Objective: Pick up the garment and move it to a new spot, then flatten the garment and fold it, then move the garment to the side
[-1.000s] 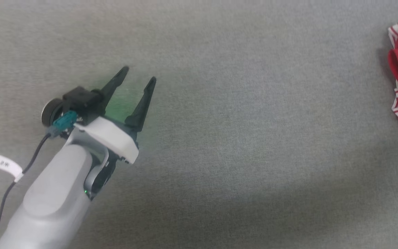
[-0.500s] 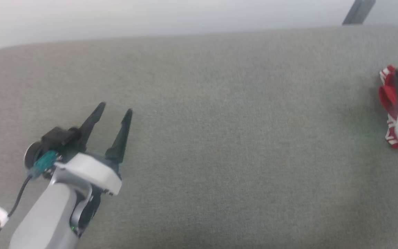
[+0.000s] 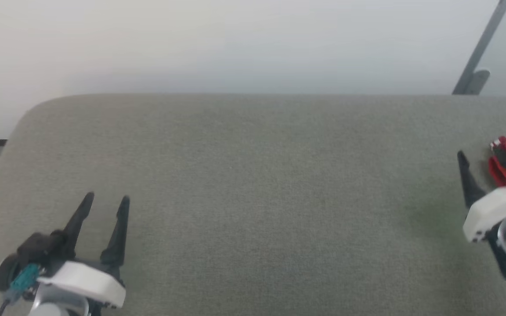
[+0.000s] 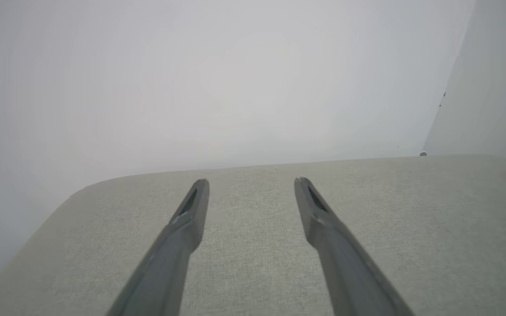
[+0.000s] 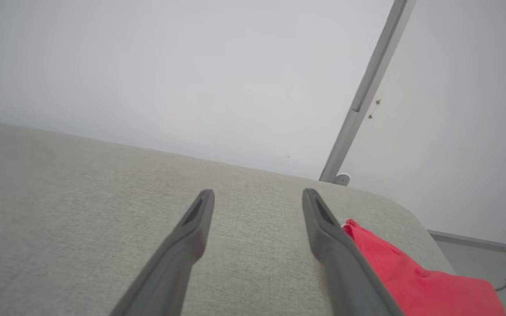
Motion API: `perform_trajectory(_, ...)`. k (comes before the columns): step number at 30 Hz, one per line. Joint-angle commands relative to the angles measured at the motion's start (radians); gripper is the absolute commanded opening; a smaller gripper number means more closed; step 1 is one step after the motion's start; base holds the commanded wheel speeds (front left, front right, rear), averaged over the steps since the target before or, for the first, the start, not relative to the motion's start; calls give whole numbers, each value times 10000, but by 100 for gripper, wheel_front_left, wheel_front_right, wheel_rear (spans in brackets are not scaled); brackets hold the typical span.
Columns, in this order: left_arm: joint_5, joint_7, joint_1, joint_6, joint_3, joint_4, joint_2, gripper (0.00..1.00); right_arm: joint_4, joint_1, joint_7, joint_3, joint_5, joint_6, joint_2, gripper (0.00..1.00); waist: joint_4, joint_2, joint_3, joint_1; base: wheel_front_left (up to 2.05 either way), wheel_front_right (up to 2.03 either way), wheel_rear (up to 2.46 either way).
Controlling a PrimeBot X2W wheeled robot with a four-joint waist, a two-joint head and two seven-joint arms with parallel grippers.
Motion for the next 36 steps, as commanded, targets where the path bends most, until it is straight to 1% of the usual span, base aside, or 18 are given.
perform_trajectory(1,47,-39,280,-58,169,-74,-133,100,-294,444,-41,-153,0,-20,163,100,189,0,-254,0,0,0,0)
perform_trajectory(4,177,-39,677,-159,486,-152,-171,100,-961,1172,-42,-539,-154,-20,386,100,289,0,-421,0,0,0,0)
perform_trajectory(6,273,-39,930,-218,592,-195,-300,100,-1416,1663,-43,-764,-222,-20,631,100,345,0,-494,0,0,0,0)
perform_trajectory(12,407,-39,1326,-446,960,-235,-438,100,-2706,3135,-42,-1513,-559,-20,1316,100,460,0,-680,0,0,0,0)
perform_trajectory(14,430,-39,1434,-475,1076,-237,-473,100,-3070,3600,-43,-1676,-639,-20,1670,100,464,0,-727,0,0,0,0)
perform_trajectory(16,416,-39,1460,-520,1255,-291,-544,100,-3391,3962,-43,-1844,-690,-20,1835,100,452,0,-742,0,0,0,0)
perform_trajectory(22,516,-40,1656,-626,1384,-367,-662,100,-4142,4949,-43,-2108,-851,-20,2535,100,408,0,-782,0,0,0,0)
perform_trajectory(29,504,-40,1645,-694,1451,-386,-636,100,-4632,5477,-44,-2099,-1059,-20,2928,100,287,0,-779,0,0,0,0)
perform_trajectory(36,561,-40,1566,-726,1401,-424,-687,100,-4790,5508,-44,-2063,-1131,-20,3021,100,176,0,-755,0,0,0,0)
